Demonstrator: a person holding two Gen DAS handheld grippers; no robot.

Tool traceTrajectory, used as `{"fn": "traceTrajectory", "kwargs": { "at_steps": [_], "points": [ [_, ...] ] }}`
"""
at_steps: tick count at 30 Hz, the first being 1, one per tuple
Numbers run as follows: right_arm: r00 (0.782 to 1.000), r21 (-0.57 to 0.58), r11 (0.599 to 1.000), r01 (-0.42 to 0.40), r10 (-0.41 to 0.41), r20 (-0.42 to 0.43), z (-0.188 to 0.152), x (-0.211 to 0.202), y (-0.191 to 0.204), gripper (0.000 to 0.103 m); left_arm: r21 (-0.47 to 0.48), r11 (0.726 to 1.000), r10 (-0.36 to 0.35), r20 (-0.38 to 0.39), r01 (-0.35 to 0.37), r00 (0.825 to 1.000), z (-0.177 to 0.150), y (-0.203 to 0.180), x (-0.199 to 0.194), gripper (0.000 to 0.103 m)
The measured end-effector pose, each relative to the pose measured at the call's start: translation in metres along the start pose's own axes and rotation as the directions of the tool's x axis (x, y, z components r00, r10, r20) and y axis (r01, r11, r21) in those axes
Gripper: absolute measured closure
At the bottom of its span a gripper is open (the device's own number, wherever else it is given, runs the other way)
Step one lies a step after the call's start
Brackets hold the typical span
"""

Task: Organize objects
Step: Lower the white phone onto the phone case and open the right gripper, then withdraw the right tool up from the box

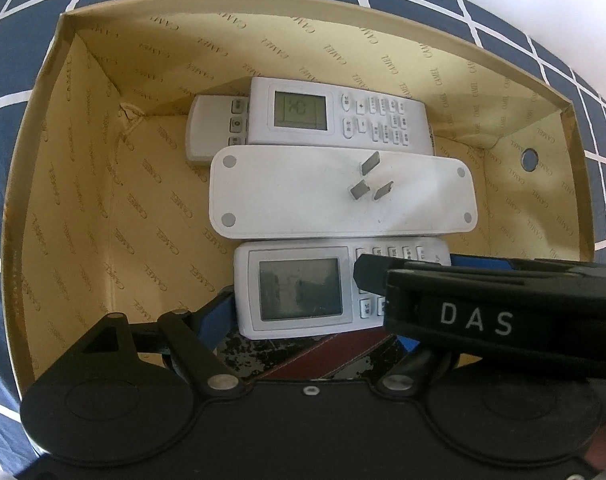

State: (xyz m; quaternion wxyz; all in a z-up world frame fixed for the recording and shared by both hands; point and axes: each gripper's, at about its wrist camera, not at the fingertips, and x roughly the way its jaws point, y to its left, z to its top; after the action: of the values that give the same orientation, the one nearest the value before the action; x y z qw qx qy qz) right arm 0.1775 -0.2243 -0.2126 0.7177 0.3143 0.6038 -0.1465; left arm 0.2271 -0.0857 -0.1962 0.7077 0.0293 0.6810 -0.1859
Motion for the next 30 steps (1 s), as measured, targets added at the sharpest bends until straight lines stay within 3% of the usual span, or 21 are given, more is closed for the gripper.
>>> {"fn": "traceTrajectory", "kwargs": {
  "at_steps": [12, 26, 30],
  "points": [
    [0.999, -0.011, 1.0, 0.019, -0.018, 0.036, -0.008, -0.018, -0.002, 0.035, -0.012, 0.999, 0.046, 0.032, -0.046, 0.998, -0.012, -0.002, -0.02, 0.018],
    [0.987, -0.07, 0.996, 0.057, -0.045, 0.157, -0.043, -0.081, 0.0, 0.032, -0.017, 0.994, 0.108, 0.124, -0.107, 0.986, -0.052, -0.01, -0.072, 0.012],
    [0.981, -0.067, 0.995, 0.07, -0.057, 0.185, -0.057, -0.099, -0.005, 0.025, -0.031, 0.992, 0.125, 0.155, -0.121, 0.98, -0.065, -0.008, -0.091, 0.009]
  ]
}}
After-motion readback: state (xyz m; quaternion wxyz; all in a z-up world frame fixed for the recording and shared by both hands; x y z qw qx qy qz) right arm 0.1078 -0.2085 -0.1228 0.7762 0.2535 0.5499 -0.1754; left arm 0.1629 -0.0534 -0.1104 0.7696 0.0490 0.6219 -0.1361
